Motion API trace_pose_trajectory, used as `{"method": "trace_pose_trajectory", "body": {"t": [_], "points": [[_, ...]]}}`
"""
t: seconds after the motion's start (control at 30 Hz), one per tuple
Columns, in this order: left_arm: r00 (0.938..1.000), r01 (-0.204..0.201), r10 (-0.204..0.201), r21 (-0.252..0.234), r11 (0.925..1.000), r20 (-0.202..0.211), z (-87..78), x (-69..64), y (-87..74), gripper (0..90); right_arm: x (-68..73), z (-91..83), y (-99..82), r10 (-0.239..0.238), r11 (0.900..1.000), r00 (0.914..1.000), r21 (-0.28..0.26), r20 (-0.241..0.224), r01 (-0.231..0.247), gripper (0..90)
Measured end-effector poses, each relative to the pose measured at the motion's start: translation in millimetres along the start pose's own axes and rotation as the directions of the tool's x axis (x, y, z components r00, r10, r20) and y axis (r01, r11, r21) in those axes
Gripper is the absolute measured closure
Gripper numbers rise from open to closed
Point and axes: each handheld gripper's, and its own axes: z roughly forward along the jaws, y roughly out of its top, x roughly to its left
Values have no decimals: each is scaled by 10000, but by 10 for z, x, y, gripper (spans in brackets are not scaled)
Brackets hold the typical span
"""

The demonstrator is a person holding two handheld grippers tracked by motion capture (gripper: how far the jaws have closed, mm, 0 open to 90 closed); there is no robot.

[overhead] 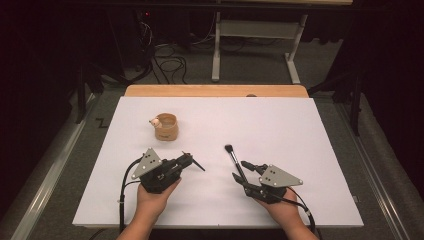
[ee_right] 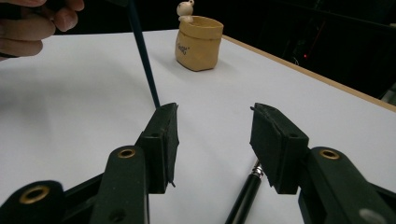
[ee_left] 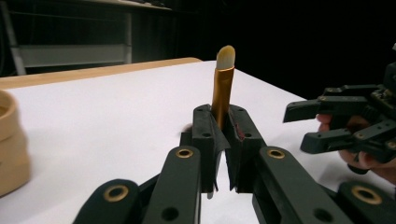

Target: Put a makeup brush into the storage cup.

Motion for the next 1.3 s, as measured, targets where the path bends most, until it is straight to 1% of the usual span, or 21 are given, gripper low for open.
{"method": "trace_pose_trajectory", "body": {"t": [0.1,0.13,0.17,0.27,0.33,0.37,0.4,0.43,0.5,0.63,0.67,0.7,0.77,0.83,0.97,1.0,1.1,1.13,1.17,1.23,1.3], "points": [[9998,-25,26,31,10000,-191,-42,31,-27,834,-31,-9,9,118,9999,9999,-9,106,-118,529],[9998,-32,33,46,10000,-204,-57,35,-32,834,-45,-20,17,106,9999,9999,21,83,-106,530],[9997,-62,64,57,10000,-242,-72,38,-35,834,-61,-31,25,56,10000,9998,52,198,-57,530],[9994,-53,56,83,10000,-343,-107,48,-31,834,-113,-65,31,81,9998,9996,201,267,-86,529],[9986,-203,209,129,9997,-488,-126,48,-33,834,-149,-95,27,167,9996,9994,239,305,-174,529],[9987,-145,151,115,9998,-494,-134,56,-34,834,-163,-113,26,222,9994,9990,266,386,-232,528],[9987,-55,58,73,10000,-503,-141,62,-33,834,-179,-130,22,246,9992,9992,293,330,-256,526],[9985,-59,62,58,10000,-544,-149,67,-30,834,-181,-152,16,243,9989,9987,401,438,-260,526],[9978,-114,118,64,9999,-657,-161,69,-22,834,-200,-197,-6,179,9989,9986,433,507,-201,522],[9966,-112,117,62,9999,-815,-204,87,-12,833,-256,-308,-78,451,9987,9971,201,613,-464,495],[9963,-115,121,76,9999,-855,-218,93,-11,833,-270,-335,-99,533,9983,9960,196,710,-548,488],[9960,-129,136,76,9999,-886,-230,100,-12,834,-288,-356,-121,618,9980,9959,122,657,-627,483],[9954,-127,131,45,9999,-951,-248,109,-16,833,-309,-395,-152,903,9958,9932,77,738,-911,456],[9950,-124,130,60,9999,-991,-256,115,-18,833,-325,-425,-155,864,9963,9931,-41,787,-863,435],[9938,-222,232,110,9997,-1088,-271,111,-7,833,-331,-467,-159,1029,9947,9918,-98,763,-1024,358],[9936,-240,252,122,9996,-1102,-278,113,-4,833,-339,-477,-161,932,9956,9923,-61,810,-930,338],[9920,-275,284,93,9996,-1229,-307,127,6,833,-365,-502,-169,1062,9943,9914,-117,766,-1057,269],[9918,-229,235,56,9997,-1254,-318,135,10,833,-368,-508,-173,1280,9918,9895,-108,675,-1275,241],[9913,-226,230,45,9997,-1298,-327,142,15,833,-380,-509,-180,1238,9923,9897,-136,724,-1231,220],[9904,-221,220,6,9998,-1363,-347,156,24,833,-394,-506,-191,1400,9902,9881,-121,637,-1395,176],[9889,-239,238,11,9997,-1466,-369,170,36,833,-397,-503,-194,1413,9900,9873,-67,721,-1411,149]]}}
